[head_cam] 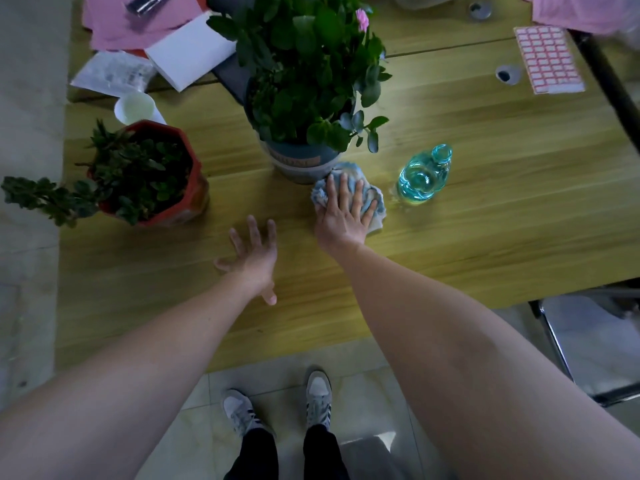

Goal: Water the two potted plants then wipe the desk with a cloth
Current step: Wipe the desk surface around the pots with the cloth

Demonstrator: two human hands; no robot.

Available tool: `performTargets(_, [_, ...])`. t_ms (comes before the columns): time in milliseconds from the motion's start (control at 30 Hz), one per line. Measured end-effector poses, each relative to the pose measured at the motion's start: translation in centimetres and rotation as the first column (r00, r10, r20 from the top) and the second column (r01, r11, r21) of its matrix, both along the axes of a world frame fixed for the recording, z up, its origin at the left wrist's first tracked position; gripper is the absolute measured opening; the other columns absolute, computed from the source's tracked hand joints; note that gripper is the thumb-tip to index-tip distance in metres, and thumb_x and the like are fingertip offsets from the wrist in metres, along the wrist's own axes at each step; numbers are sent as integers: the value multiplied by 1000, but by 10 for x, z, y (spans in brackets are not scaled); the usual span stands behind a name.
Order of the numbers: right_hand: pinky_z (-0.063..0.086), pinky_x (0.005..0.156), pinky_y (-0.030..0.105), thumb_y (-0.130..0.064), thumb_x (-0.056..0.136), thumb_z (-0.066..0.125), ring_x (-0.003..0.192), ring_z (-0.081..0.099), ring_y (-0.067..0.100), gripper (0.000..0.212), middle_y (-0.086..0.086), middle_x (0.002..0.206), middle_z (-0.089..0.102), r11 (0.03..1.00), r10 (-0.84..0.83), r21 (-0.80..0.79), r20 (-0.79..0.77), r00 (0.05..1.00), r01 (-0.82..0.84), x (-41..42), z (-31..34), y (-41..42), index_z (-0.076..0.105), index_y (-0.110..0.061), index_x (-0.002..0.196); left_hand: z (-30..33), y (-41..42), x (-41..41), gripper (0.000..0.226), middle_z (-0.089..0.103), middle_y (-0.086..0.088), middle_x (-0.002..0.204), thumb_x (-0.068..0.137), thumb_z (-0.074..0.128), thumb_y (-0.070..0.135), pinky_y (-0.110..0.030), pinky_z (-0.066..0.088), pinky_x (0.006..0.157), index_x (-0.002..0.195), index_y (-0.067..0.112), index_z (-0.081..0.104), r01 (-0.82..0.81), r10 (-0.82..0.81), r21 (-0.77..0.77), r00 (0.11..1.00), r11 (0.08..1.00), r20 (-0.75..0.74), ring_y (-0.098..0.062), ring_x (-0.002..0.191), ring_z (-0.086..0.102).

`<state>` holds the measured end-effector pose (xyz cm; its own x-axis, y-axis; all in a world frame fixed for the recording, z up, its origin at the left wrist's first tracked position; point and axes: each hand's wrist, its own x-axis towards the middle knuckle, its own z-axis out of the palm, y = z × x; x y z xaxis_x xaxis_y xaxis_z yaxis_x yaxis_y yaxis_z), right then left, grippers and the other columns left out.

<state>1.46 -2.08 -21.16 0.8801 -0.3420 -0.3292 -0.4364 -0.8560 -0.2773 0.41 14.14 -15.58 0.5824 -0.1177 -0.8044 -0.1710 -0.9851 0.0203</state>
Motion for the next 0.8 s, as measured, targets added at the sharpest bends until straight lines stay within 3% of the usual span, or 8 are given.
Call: performTargets(800, [-12, 116, 61, -31, 103, 23, 148, -27, 27, 57, 1, 167, -8, 999, 23, -45, 20, 1000, -22, 43, 9, -31, 10, -21, 158, -3, 1, 3, 149, -45, -12, 153, 66, 91, 26, -80, 21, 103, 151, 24, -31, 33, -34, 9, 999, 999, 16, -49, 145, -23])
